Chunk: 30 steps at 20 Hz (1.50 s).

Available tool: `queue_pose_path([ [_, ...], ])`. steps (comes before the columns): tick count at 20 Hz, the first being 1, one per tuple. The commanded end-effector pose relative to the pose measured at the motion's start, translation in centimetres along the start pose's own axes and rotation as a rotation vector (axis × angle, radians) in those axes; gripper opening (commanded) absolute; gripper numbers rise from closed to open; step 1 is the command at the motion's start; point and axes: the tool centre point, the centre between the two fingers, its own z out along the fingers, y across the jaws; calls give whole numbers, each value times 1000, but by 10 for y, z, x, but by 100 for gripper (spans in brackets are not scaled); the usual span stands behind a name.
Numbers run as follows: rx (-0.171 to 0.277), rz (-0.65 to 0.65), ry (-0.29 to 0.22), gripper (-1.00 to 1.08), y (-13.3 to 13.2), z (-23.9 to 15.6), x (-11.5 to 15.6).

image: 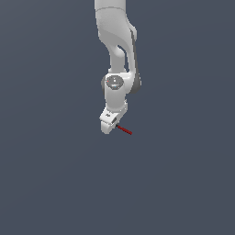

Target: Pick up the object and move it to a goal position.

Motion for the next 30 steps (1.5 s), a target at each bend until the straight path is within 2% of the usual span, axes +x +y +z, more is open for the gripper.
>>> queue_pose_path([
  [1,-1,0,0,-100,0,-18,11],
  [20,0,4,0,-100,3,-194,123],
  [30,-1,7,0,-100,8,-251,161],
])
